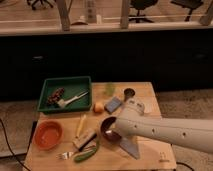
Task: Stack bowls on top of each other
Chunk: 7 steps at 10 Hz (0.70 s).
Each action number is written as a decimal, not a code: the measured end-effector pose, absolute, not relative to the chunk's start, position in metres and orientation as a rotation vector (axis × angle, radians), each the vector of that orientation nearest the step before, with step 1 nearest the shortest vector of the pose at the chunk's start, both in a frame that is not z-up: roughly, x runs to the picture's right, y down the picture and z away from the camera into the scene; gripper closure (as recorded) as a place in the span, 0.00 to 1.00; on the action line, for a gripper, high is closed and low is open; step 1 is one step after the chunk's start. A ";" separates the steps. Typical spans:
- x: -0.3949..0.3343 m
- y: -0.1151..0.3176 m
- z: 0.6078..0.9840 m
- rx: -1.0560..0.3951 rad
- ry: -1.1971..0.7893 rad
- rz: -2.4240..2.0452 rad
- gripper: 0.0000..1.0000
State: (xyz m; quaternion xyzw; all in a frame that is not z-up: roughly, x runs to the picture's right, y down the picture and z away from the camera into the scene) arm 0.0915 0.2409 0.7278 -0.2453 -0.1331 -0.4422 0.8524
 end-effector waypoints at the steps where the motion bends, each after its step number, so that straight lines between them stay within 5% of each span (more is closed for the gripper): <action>1: 0.092 0.248 0.736 -0.528 -0.287 -0.933 0.20; 5: 0.095 0.259 0.754 -0.543 -0.297 -0.927 0.21; 7: 0.098 0.264 0.765 -0.552 -0.299 -0.916 0.39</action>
